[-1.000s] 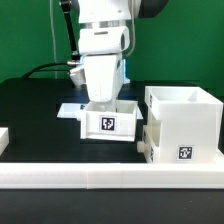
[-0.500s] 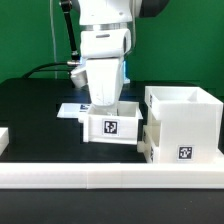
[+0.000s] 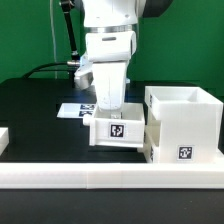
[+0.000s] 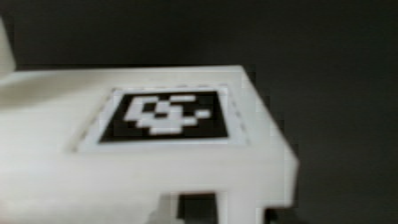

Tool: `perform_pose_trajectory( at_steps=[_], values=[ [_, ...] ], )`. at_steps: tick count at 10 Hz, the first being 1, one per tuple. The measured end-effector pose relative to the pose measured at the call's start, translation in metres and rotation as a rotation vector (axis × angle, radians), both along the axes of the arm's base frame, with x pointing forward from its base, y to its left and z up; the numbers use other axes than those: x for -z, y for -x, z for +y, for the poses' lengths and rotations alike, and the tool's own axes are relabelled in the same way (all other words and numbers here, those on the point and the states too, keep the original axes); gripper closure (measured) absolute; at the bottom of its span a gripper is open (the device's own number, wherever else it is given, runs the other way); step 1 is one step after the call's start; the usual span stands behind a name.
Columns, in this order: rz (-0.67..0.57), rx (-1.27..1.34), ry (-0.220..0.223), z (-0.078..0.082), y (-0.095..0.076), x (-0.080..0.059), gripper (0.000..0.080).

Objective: Assemble drawer

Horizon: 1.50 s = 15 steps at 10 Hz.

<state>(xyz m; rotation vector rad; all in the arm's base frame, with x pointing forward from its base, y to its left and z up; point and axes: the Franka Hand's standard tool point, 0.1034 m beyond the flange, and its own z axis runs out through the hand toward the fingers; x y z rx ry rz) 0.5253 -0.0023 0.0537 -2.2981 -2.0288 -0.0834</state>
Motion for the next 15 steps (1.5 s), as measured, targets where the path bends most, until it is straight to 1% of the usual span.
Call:
perform_pose_trajectory(
  at_steps=[3, 4, 8, 11, 15],
  values=[
    [-0.001, -0.019, 0.001, 0.0104, -0.0038, -0.0035, 0.0758],
    [-0.002, -0.018, 0.002, 0.0097, -0.0045, -0.0056, 0.0758],
    [0.002, -0.015, 0.001, 0.0079, -0.0033, -0.0035, 0.0758],
    [-0.024, -0.025, 0.000, 0.0130, -0.0057, -0.0030, 0.0758],
    [-0.012, -0.025, 0.000, 0.0124, -0.0043, -0.0021, 0.0758]
  ],
)
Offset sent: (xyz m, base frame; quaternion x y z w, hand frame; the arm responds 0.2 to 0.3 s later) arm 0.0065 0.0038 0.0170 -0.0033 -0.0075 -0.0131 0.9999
